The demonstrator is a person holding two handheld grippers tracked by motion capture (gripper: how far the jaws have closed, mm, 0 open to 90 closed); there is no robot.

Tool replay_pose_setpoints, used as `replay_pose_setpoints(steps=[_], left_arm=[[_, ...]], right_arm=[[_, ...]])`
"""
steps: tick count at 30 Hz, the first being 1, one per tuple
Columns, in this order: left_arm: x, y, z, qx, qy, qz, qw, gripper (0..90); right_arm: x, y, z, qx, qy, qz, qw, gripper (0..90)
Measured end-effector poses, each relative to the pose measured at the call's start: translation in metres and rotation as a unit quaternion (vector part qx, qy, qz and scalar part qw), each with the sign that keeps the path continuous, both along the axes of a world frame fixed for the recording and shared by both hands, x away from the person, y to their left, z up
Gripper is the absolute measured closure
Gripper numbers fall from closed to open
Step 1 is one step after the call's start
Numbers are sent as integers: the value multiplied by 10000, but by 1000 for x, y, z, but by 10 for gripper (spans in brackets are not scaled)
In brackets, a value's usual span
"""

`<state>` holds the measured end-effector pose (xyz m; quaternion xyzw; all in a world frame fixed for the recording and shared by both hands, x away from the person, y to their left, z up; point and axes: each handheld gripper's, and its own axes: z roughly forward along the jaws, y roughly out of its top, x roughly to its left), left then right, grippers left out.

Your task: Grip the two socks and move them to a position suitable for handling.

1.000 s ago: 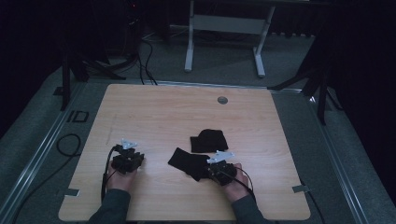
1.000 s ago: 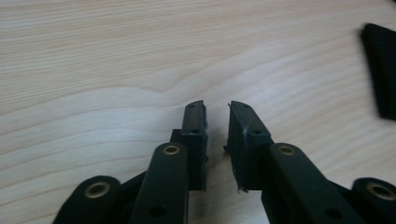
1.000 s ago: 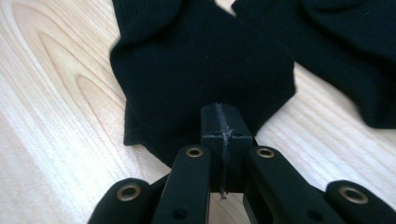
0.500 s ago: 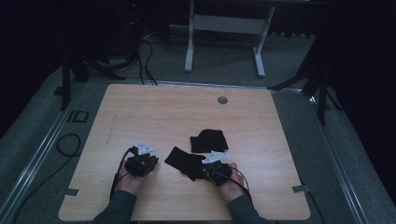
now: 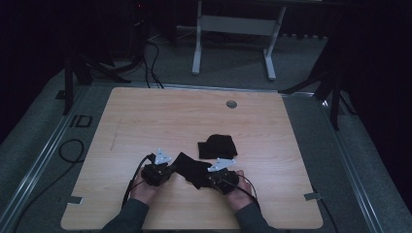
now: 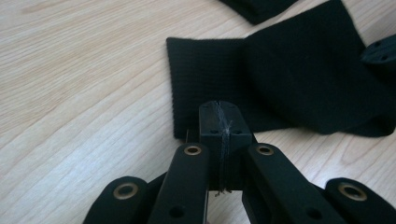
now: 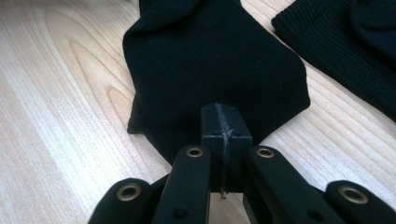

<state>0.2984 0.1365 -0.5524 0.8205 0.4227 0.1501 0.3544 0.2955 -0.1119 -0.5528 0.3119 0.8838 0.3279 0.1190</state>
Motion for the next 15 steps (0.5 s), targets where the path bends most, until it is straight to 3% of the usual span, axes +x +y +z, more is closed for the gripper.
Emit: replay_pose_setpoints(steps=[9,15], left_arm=[[3,-4,-6,72,-119,40,9999,896],[2,-6,-6,16,-360,103,9993,890]], right_arm=[[1,1,0,-9,35,118,9999,900],[2,2,1,-67,43,176,9998,900]])
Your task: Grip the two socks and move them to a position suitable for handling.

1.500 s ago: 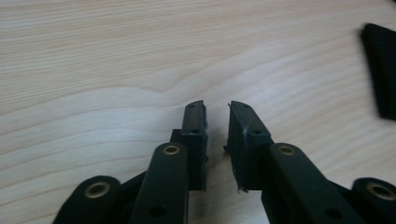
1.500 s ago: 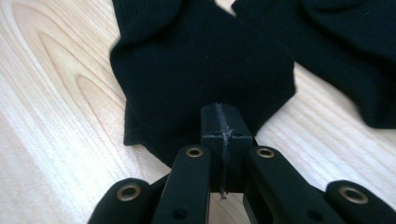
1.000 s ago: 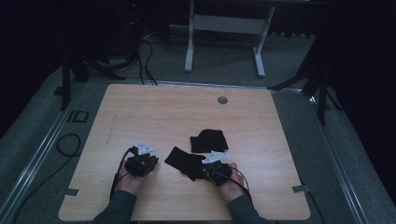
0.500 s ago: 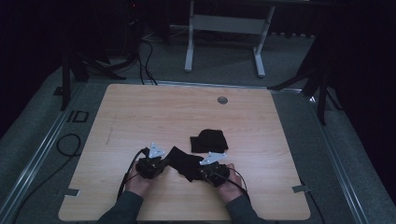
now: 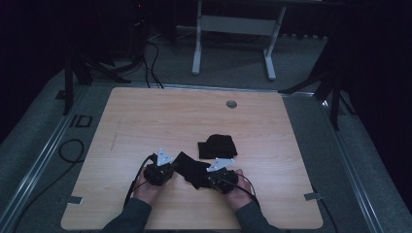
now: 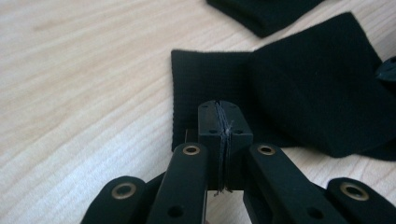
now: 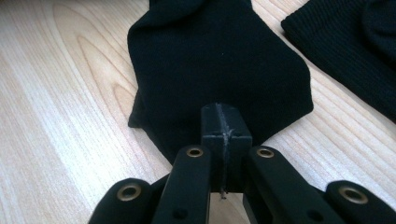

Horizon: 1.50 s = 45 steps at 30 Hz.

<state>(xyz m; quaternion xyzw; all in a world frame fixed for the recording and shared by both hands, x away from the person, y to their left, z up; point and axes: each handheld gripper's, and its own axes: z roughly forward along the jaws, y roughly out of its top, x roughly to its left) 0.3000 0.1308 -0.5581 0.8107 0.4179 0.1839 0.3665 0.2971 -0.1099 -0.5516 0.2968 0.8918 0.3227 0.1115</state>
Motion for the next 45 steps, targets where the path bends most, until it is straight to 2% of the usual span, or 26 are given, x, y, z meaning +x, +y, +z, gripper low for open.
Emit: replay_pose_setpoints(steps=[5,12,16,17,20,23,26,28,33,37,43,45], left_arm=[[0,-1,1,-39,-83,-7,10000,889],[1,-1,1,-69,-151,44,9999,881],[3,-3,-3,63,-84,76,9999,878],[3,-5,-4,138,-4,96,9999,882],[3,-4,-3,109,105,140,9998,896],[2,-2,-3,47,208,148,9997,900],[0,-4,-2,103,200,147,9996,900],[-1,-5,-2,136,185,161,9996,900],[-1,-5,-2,111,199,186,9996,900],[-2,-5,-2,126,201,170,9996,900],[-2,-5,-3,77,187,198,9996,900],[-2,-5,-3,87,192,195,9996,900]], right_arm=[[-1,2,1,-126,-50,141,9998,900],[-2,1,1,-148,-31,478,9987,900],[-2,-1,2,-177,-11,626,9979,900],[-1,-1,2,-171,2,631,9979,900],[0,-2,2,-187,15,565,9982,900],[3,-5,4,-278,37,306,9991,900],[5,-5,7,-403,-27,54,9992,898],[4,-4,10,-352,-84,-29,9993,877],[-1,6,20,-116,-122,23,9999,835],[0,27,22,-41,25,234,9997,733],[4,46,21,121,223,263,9993,577],[6,51,20,102,255,250,9993,547]])
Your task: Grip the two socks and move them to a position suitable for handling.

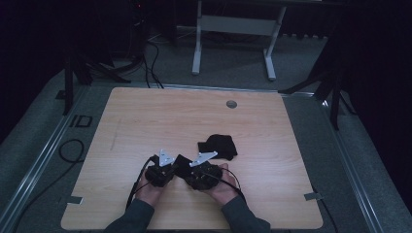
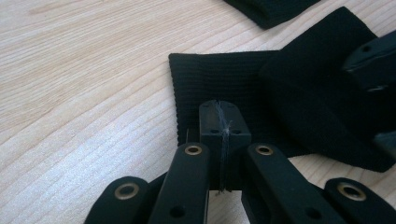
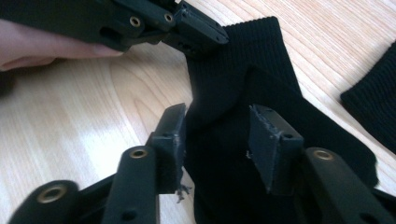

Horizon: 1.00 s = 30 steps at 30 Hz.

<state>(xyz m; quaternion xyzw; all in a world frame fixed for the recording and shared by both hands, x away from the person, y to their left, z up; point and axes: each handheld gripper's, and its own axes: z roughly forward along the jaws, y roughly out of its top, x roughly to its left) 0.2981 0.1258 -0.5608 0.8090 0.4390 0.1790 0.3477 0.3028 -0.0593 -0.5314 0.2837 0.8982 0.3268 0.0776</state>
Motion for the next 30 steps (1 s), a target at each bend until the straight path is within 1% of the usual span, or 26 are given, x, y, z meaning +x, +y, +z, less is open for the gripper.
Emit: replay_pose_setpoints(steps=[5,8,9,10,12,14,16,18,19,22,24,25,30], left_arm=[[0,0,0,0,-3,1,10000,900],[0,0,0,3,-5,5,10000,900],[-1,-1,0,5,-9,8,10000,900],[-1,-1,0,12,-20,11,10000,900],[-1,-1,0,30,-26,13,10000,900],[-1,-1,0,51,-28,-8,10000,900],[-1,-1,0,32,-33,-9,10000,900],[-1,-1,0,32,-34,-13,10000,900],[-1,-1,0,32,-34,-13,10000,900],[-1,-1,0,48,-32,-30,10000,900],[0,-1,0,43,-33,-32,10000,900],[0,0,0,63,-24,-72,10000,900],[0,0,1,79,-14,-102,9999,900]], right_arm=[[7,10,-5,-94,173,-85,9998,545],[12,14,-8,-34,336,-158,9993,564],[13,15,-10,-21,385,-159,9991,584],[14,15,-10,-9,433,-163,9989,626],[15,16,-11,12,441,-111,9990,766],[13,15,-8,66,396,-103,9991,841],[11,13,-4,129,337,-97,9993,857],[8,10,1,200,287,-86,9994,859],[8,10,1,200,287,-86,9994,859],[3,3,10,334,165,-149,9992,859],[3,1,12,350,135,-159,9992,859],[1,-10,20,419,20,-248,9988,859],[2,-29,21,529,26,-504,9973,859]])
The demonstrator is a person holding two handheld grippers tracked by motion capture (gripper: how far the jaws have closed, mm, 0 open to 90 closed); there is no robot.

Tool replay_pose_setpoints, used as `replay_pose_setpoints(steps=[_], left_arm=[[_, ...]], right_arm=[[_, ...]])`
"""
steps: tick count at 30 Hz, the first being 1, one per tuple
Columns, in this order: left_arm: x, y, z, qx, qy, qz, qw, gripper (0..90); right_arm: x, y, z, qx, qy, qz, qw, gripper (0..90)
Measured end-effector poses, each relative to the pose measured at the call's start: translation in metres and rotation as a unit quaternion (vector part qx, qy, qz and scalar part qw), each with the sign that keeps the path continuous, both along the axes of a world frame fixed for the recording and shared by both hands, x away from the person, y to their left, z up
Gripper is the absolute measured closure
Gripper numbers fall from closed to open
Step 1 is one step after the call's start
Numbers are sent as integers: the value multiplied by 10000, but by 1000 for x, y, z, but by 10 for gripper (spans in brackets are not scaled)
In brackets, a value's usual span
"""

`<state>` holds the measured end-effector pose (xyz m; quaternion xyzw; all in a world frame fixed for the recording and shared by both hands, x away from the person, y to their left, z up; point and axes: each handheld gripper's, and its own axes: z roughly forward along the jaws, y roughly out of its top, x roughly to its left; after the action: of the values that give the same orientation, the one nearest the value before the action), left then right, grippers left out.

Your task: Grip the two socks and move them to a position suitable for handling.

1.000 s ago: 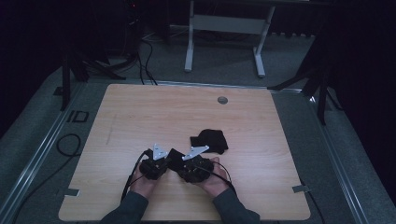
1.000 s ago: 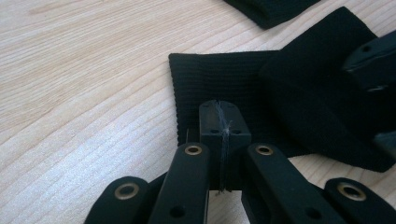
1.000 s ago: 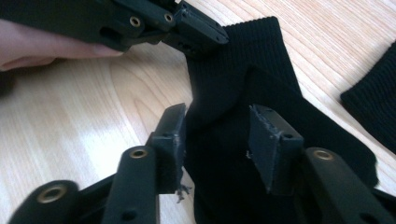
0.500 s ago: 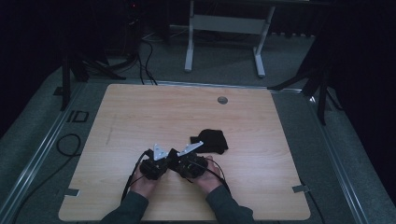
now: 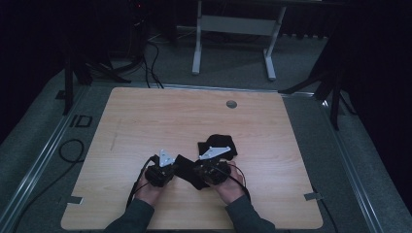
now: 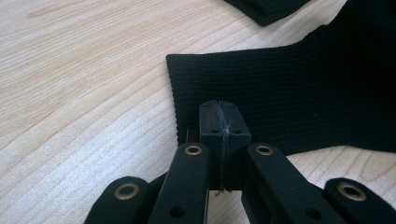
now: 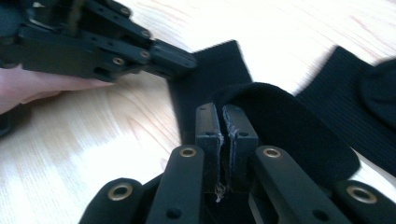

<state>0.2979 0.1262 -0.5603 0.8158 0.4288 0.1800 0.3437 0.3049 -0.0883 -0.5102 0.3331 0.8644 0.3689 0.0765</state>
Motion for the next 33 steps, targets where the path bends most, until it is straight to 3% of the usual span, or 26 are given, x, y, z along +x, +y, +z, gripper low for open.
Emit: replay_pose_setpoints(steps=[9,24,27,33], left_arm=[[0,1,0,59,-6,-86,9999,900],[-1,1,1,94,-25,-155,9998,900],[0,2,1,115,-28,-186,9998,900],[0,2,1,139,-42,-221,9997,900]], right_arm=[[-2,-38,2,147,-17,-388,9991,857],[-10,-95,-1,304,55,-998,9945,853],[-10,-105,-2,237,82,-1097,9936,852],[-6,-120,-3,-164,122,-1216,9924,814]])
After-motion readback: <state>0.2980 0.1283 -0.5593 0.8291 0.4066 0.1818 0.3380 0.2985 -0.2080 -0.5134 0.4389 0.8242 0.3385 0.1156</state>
